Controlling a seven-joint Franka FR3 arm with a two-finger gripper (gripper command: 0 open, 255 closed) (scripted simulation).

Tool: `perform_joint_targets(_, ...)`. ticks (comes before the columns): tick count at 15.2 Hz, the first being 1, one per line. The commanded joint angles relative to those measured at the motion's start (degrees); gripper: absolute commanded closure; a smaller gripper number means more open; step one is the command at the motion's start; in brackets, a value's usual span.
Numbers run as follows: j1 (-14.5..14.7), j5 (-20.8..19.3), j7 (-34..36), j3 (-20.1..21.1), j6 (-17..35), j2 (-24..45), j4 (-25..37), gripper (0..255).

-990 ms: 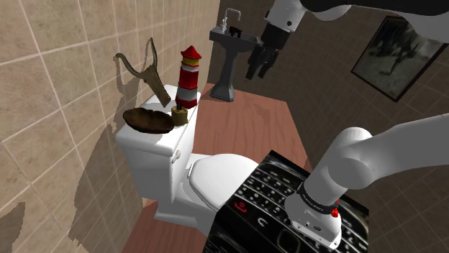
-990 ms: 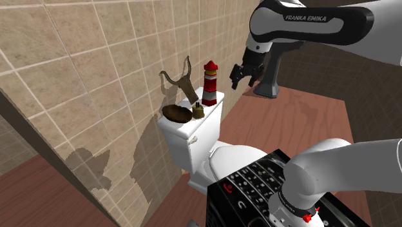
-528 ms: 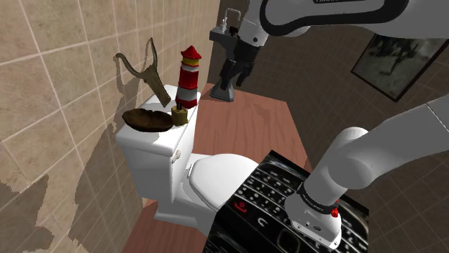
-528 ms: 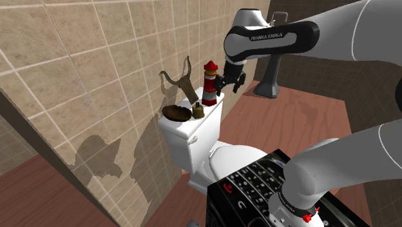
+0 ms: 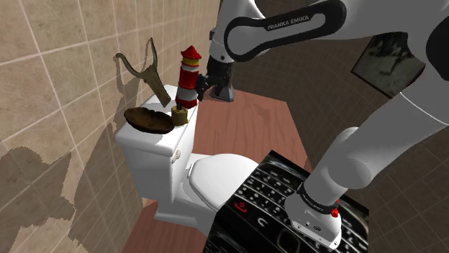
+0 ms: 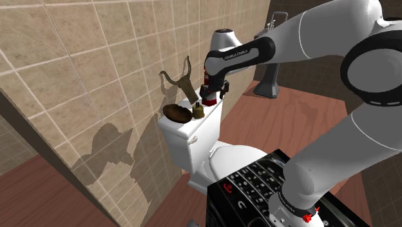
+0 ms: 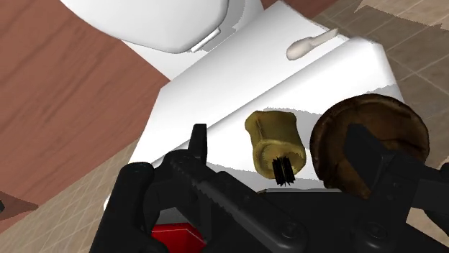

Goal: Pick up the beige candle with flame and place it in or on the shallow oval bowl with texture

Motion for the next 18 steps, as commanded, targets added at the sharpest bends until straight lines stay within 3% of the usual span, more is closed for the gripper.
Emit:
perform_joint_targets(1, -0.1, -2.08, 2.99, 1.28, 2.59, 4.79, 2.2, 0)
perform_joint_targets(10, 1.58, -13.84, 15.47, 2.21, 8.41, 25.03, 15.14, 0)
perform_joint_targets(18, 1.81, -15.67, 16.67, 1.34, 12.92, 29.1, 14.56, 0)
